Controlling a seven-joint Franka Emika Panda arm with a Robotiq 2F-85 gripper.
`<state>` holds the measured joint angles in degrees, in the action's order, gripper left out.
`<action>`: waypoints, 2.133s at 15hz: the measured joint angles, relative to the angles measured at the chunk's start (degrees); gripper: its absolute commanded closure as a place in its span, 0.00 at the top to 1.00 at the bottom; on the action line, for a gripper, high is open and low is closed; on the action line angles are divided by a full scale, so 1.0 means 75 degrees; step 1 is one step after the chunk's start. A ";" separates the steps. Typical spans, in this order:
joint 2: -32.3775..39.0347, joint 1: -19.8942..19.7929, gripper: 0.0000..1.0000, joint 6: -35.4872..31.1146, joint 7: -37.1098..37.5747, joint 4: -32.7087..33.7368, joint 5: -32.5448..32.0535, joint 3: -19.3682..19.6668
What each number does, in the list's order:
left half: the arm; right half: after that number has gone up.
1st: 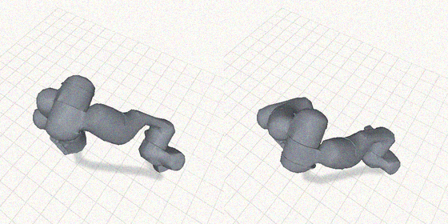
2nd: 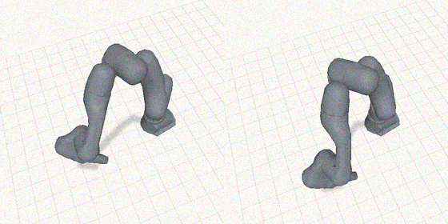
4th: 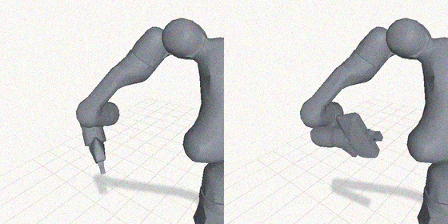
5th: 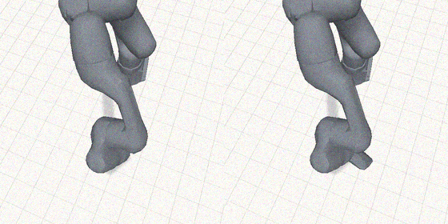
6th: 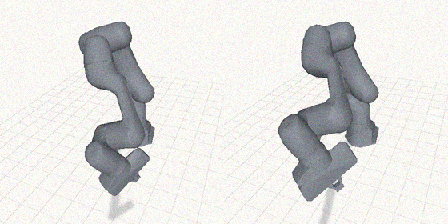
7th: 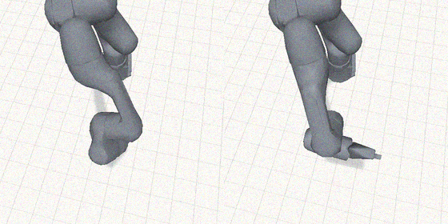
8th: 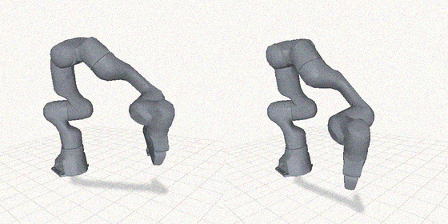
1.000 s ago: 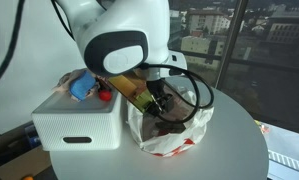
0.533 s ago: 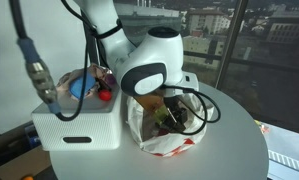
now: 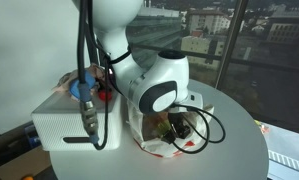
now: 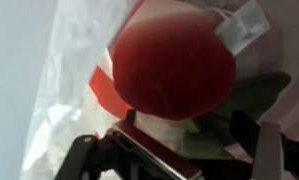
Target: Remove the strawberry, the sponge and the beetroot plushy from the and put them on the basket
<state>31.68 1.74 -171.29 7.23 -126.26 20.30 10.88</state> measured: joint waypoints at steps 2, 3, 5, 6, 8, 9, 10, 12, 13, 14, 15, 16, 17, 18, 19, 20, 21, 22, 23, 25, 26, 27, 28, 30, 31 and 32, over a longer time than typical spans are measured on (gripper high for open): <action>0.0002 -0.0008 0.49 0.0074 0.0344 0.0000 -0.0213 -0.0004; -0.0002 -0.0004 0.42 0.0076 0.0461 -0.0006 -0.0297 -0.0009; -0.0046 0.0046 0.27 0.0059 0.0685 -0.0032 -0.0519 0.0010; -0.0091 0.0079 0.20 0.0059 0.0783 -0.0051 -0.0598 0.0029; -0.0240 0.0181 0.14 0.0073 0.0990 -0.0134 -0.0741 0.0116; -0.0344 0.0243 0.12 0.0081 0.1089 -0.0206 -0.0800 0.0167; -0.0460 0.0313 0.10 0.0108 0.1183 -0.0291 -0.0870 0.0231; -0.0707 0.0469 0.14 0.0179 0.1399 -0.0483 -0.1044 0.0387; -0.0838 0.0558 0.15 0.0207 0.1507 -0.0584 -0.1148 0.0476; -0.0981 0.0672 0.16 0.0226 0.1632 -0.0697 -0.1278 0.0588; -0.1135 0.0799 0.15 0.0245 0.1765 -0.0815 -0.1444 0.0717; -0.1303 0.0950 0.15 0.0273 0.1920 -0.0941 -0.1652 0.0871; -0.1486 0.1138 0.16 0.0298 0.2102 -0.1074 -0.1910 0.1065; -0.1696 0.1340 0.16 0.0330 0.2286 -0.1221 -0.2223 0.1272; -0.1948 0.1539 0.15 0.0371 0.2465 -0.1388 -0.2573 0.1467; -0.2228 0.1748 0.16 0.0437 0.2574 -0.1563 -0.2867 0.1658; -0.2539 0.1958 0.14 0.0500 0.2622 -0.1751 -0.3134 0.1834; -0.2858 0.2141 0.12 0.0551 0.2715 -0.1933 -0.3435 0.1991; -0.3171 0.2306 0.13 0.0627 0.2876 -0.2098 -0.3775 0.2148; -0.3669 0.2447 0.37 0.0973 0.3115 -0.2307 -0.4208 0.2283; -0.3818 0.2450 0.40 0.1229 0.3116 -0.2353 -0.4213 0.2283; -0.3888 0.2225 0.47 0.1461 0.3116 -0.2367 -0.4212 0.2053; -0.3890 0.1848 0.54 0.1608 0.3107 -0.2370 -0.4143 0.1660; -0.3768 0.1182 0.70 0.1644 0.3001 -0.2370 -0.3875 0.0970; -0.3653 0.0934 0.77 0.1608 0.2893 -0.2357 -0.3689 0.0715; -0.3490 0.0723 0.86 0.1499 0.2790 -0.2328 -0.3544 0.0506</action>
<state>5.50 7.17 -160.05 28.15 -143.72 -6.28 14.67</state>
